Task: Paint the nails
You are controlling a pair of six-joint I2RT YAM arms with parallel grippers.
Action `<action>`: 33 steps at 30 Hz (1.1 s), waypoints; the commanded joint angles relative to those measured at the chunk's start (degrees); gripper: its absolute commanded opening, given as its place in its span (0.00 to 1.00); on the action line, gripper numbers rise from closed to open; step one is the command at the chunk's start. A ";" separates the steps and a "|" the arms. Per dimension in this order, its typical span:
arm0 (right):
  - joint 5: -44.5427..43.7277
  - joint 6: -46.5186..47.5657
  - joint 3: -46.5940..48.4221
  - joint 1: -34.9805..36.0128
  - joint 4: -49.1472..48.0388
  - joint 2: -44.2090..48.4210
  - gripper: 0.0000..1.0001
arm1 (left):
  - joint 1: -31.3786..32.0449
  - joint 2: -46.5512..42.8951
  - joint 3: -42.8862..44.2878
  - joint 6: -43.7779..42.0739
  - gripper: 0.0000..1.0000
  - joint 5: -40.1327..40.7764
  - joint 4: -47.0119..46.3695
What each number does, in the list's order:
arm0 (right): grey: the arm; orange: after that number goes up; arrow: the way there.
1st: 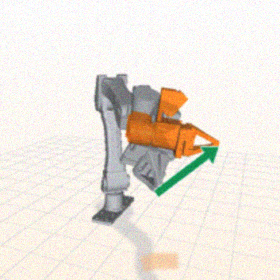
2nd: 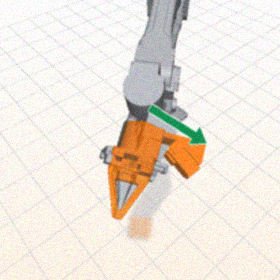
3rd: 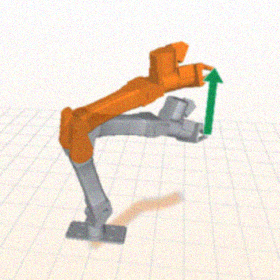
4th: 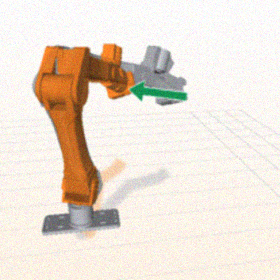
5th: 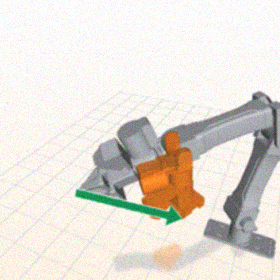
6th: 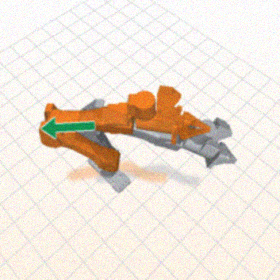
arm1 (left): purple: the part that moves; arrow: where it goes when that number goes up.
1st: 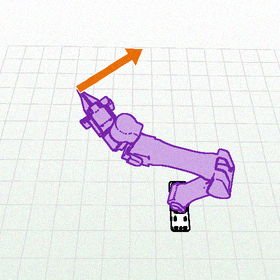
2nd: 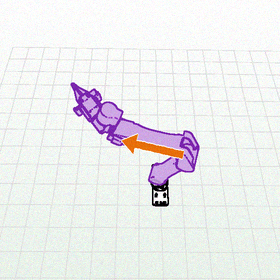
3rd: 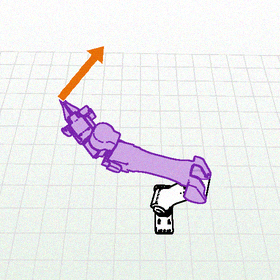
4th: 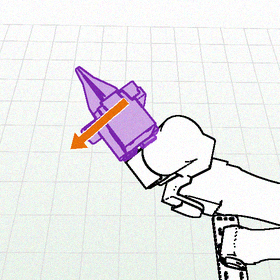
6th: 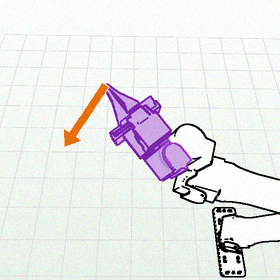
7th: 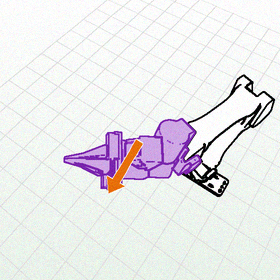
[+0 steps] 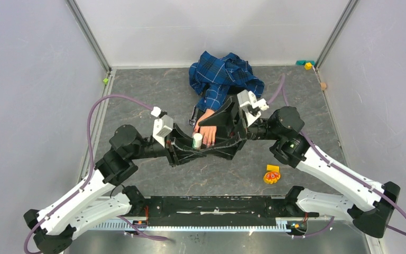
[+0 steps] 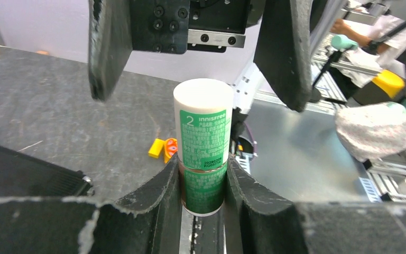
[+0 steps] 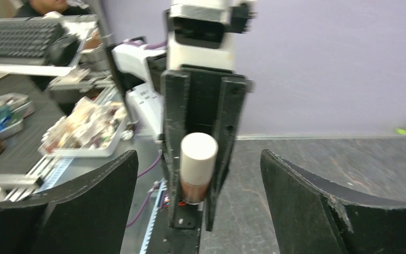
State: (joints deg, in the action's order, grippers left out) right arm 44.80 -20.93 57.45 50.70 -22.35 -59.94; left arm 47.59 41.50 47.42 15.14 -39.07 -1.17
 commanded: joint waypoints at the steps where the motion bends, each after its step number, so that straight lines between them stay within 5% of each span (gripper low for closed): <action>1: -12.32 -1.00 3.05 -1.94 5.00 1.70 0.90 | -0.40 -1.99 -0.47 -3.51 0.02 9.31 0.90; 11: -30.29 -11.42 1.50 -2.01 6.67 1.25 0.80 | -0.75 -2.10 0.91 -3.81 0.02 34.22 9.18; 33: -36.56 -12.73 4.68 4.10 9.87 -5.71 0.59 | -1.65 0.47 1.88 -3.27 0.02 35.74 10.84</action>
State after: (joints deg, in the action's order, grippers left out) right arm 9.85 -33.43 58.48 53.71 -11.81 -64.99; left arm 46.33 41.71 47.18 13.17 -4.32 10.94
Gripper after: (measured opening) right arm 0.598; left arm 0.349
